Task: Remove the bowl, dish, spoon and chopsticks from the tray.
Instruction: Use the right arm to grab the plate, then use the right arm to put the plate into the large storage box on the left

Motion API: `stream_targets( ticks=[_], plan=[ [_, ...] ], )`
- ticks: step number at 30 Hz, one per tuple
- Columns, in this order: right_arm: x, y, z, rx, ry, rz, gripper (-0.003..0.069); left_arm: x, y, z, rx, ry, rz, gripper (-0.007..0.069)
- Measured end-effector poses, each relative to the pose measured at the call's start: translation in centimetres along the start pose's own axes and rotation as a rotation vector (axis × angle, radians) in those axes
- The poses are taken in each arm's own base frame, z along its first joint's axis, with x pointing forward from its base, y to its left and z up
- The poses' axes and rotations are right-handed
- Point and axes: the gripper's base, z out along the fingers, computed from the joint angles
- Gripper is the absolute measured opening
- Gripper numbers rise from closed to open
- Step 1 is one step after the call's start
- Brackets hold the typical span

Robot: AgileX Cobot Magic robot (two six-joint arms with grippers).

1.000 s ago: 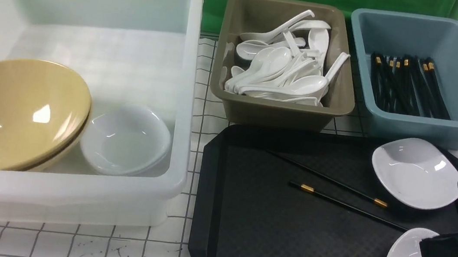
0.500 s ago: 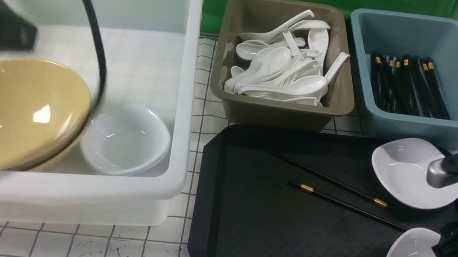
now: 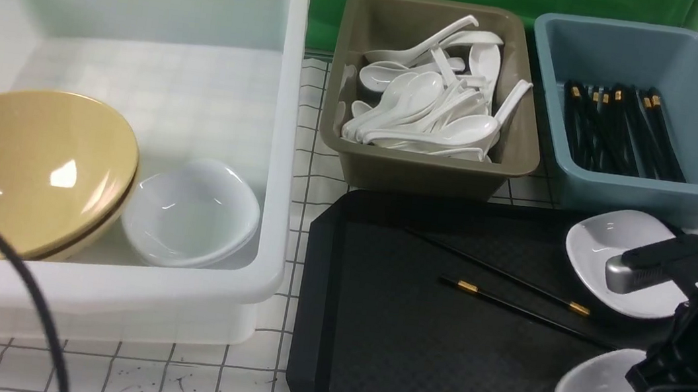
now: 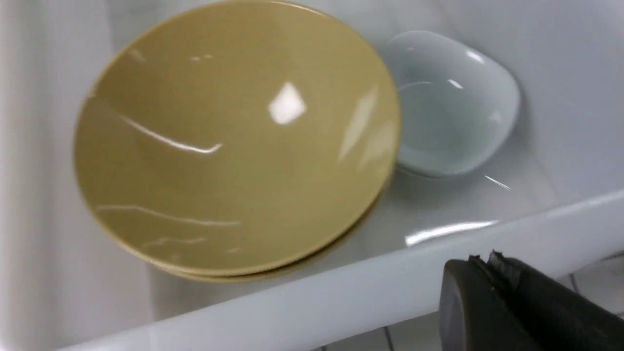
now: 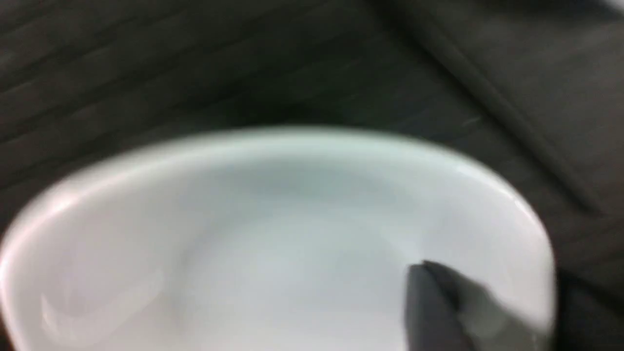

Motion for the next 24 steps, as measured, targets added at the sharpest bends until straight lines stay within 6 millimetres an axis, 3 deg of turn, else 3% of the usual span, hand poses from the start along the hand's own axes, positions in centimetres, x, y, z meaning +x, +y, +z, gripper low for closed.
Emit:
stream_targets(
  ticks=[2,8,13,16,18,19,20,22,24],
  plan=[
    [0.1,0.5,-0.7,-0.042,-0.033,0.004,0.0172,0.4,0.4,-0.4,-0.042,-0.025,-0.025,-0.0013],
    [0.5,1.1,-2.7,-0.082,-0.107,-0.025,0.0123,0.8,1.6,-2.0,-0.154,-0.115,-0.067,-0.0013],
    [0.7,2.3,-7.5,-0.160,-0.317,-0.077,0.0077,0.8,2.5,-2.5,-0.244,-0.157,-0.123,-0.0013],
    [0.4,3.5,-12.0,-0.227,-0.481,-0.105,0.0077,0.7,2.6,-2.5,-0.259,-0.170,-0.167,-0.0013],
    [-0.4,5.4,-16.0,-0.259,-0.633,-0.171,0.0077,0.6,2.6,-2.6,-0.254,-0.188,-0.197,-0.0013],
    [-0.5,5.9,-16.3,-0.268,-0.646,-0.184,0.0077,0.6,2.6,-2.6,-0.254,-0.191,-0.197,-0.0013],
    [-1.3,7.6,-18.5,-0.288,-0.743,-0.240,0.0077,0.3,2.5,-2.6,-0.240,-0.225,-0.217,-0.0013],
    [-2.4,10.1,-20.1,-0.321,-0.825,-0.301,0.0077,0.0,2.5,-2.6,-0.227,-0.257,-0.227,-0.0013],
    [-4.5,13.8,-20.8,-0.368,-0.890,-0.378,0.0077,-0.2,2.4,-2.7,-0.212,-0.289,-0.226,-0.0013]
  ],
)
